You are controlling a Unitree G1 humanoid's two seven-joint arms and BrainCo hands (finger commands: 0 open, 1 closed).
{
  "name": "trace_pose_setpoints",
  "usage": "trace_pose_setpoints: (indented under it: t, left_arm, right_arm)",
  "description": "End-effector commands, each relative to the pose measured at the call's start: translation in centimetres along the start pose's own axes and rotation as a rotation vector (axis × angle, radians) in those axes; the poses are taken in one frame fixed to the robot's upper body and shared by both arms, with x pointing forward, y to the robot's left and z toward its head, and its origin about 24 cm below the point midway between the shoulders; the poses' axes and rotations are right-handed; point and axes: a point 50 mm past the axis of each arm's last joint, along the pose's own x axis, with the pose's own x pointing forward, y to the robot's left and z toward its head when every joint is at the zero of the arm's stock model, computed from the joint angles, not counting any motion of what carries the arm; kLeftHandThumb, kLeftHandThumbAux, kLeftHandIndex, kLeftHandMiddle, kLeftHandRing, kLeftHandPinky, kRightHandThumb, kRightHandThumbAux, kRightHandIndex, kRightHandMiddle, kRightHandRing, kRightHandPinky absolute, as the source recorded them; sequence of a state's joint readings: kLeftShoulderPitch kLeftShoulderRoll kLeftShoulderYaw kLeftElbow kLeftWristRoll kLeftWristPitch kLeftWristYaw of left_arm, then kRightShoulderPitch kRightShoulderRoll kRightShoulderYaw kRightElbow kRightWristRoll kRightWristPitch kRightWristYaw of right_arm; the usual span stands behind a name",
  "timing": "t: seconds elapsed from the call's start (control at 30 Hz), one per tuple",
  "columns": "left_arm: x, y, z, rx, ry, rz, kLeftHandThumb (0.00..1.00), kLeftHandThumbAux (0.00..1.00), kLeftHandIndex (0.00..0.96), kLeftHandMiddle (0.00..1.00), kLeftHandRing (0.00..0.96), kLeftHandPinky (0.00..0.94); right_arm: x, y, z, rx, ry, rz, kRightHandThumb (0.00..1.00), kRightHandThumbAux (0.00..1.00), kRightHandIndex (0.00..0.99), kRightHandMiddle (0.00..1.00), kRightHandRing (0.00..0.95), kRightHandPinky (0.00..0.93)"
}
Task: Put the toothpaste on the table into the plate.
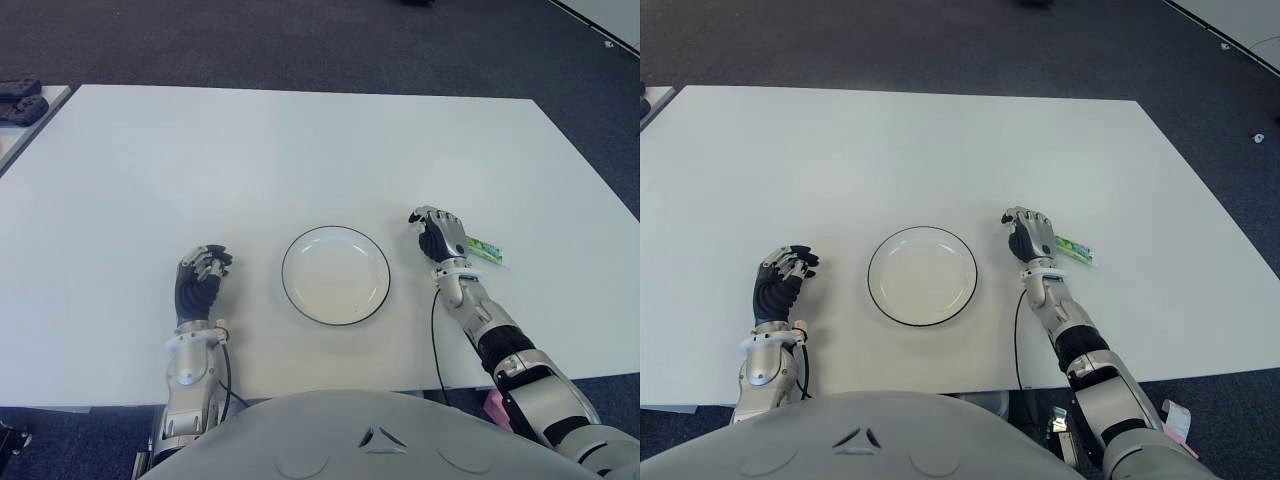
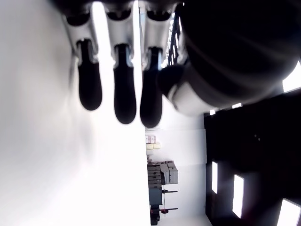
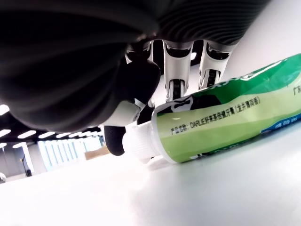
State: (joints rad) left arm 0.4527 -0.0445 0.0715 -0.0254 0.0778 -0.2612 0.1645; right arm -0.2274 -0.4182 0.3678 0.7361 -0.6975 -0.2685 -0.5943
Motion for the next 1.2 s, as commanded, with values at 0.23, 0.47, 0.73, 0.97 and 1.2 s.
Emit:
trace_pose_setpoints:
  t: [0.23,0.47,0.73,0.97,1.2]
  left_arm:
    - [0.0,0.1,-0.4,-0.002,0.027,0.004,0.706,0.720,0.428,0.500,0.492,0.495]
    - [0.1,0.0,-0.4,-0.005,0.024,0.002,0.707,0.721,0.429,0.497,0.488,0.499]
    - [0.3,-0.2,-0.5,-0.007,0.028,0.002,0.707,0.722,0.429,0.497,0.490,0.507]
    - [0.4,-0.4,-0.5,-0.004,0.033,-0.002,0.706,0.722,0.429,0.503,0.498,0.508]
    - [0.5,-0.5,-0.4,-0.001,0.027,-0.006,0.706,0.721,0.429,0.507,0.500,0.509]
  right_arm:
    - [-1.8,2.3,0.5,0.109,0.005,0.047,1.000,0.667,0.440,0.457,0.442,0.464]
    - [-1.7,1.5,1.0,0.159,-0.041,-0.006,1.000,0.670,0.431,0.448,0.430,0.469]
    - [-0.8,-2.1,2.0,0.247,-0.162,-0.104,1.000,0.670,0.423,0.449,0.436,0.468]
    - [-0.5,-5.5,3.0,0.289,-0.295,-0.168,1.000,0.669,0.424,0.457,0.442,0.467]
    - [-0.7,-7.6,4.1,0.278,-0.430,-0.206,1.000,0.670,0.408,0.459,0.443,0.470]
